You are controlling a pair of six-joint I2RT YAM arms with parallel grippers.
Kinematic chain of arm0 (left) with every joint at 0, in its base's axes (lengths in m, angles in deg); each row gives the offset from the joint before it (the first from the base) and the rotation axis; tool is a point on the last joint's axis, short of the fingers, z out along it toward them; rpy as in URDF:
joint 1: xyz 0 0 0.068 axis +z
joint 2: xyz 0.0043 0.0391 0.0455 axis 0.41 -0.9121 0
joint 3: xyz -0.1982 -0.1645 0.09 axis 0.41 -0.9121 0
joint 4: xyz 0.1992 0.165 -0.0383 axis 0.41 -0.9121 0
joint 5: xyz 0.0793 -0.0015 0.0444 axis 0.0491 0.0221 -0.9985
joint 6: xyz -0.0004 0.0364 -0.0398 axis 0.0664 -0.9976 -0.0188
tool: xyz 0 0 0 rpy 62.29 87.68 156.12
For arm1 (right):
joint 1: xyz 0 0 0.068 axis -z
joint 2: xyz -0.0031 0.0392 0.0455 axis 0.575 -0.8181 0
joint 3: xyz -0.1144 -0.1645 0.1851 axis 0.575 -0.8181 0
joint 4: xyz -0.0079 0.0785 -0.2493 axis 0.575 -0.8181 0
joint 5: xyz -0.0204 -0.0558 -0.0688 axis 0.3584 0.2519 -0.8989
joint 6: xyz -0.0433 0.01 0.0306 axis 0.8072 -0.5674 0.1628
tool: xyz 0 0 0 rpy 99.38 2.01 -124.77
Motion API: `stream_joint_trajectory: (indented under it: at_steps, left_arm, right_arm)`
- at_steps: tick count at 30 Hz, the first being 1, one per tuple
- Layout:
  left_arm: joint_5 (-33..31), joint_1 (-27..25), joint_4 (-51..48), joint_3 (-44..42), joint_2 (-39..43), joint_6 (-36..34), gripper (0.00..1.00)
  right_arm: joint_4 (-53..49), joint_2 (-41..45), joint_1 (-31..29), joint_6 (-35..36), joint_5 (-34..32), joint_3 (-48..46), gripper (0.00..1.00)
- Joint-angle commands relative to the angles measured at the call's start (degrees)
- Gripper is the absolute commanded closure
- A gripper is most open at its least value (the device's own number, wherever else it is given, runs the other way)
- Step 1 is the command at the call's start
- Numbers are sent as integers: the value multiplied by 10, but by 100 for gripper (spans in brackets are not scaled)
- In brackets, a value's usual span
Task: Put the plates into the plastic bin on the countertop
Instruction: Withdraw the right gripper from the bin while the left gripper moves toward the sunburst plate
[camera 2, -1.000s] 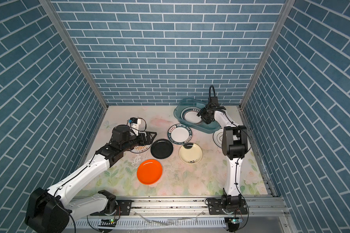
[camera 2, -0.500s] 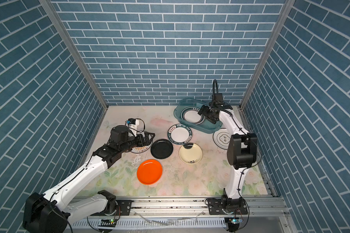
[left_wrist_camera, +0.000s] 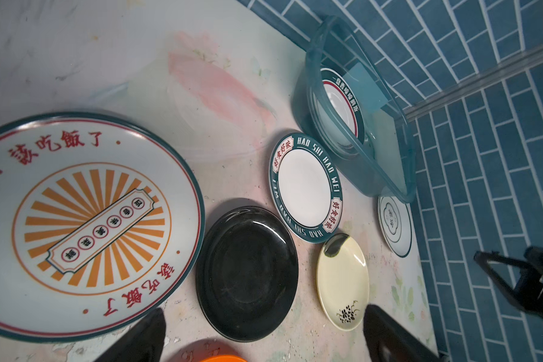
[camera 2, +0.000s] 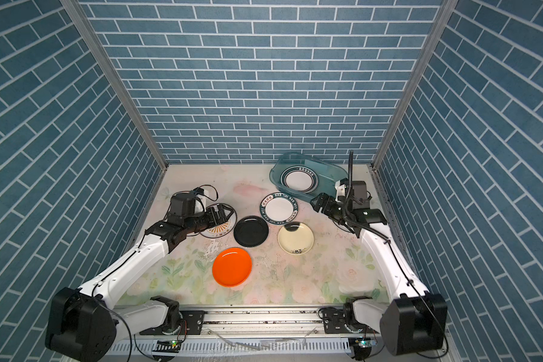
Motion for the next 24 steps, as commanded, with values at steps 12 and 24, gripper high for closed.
stream_joint_trajectory:
  at_steps: [12, 24]
  left_arm:
    - [124, 154, 92, -106, 23, 132, 0]
    - [99, 159, 138, -162, 26, 202, 0]
  right_arm:
    - [161, 131, -2, -57, 145, -163, 6]
    - [178, 161, -2, -62, 148, -209, 8]
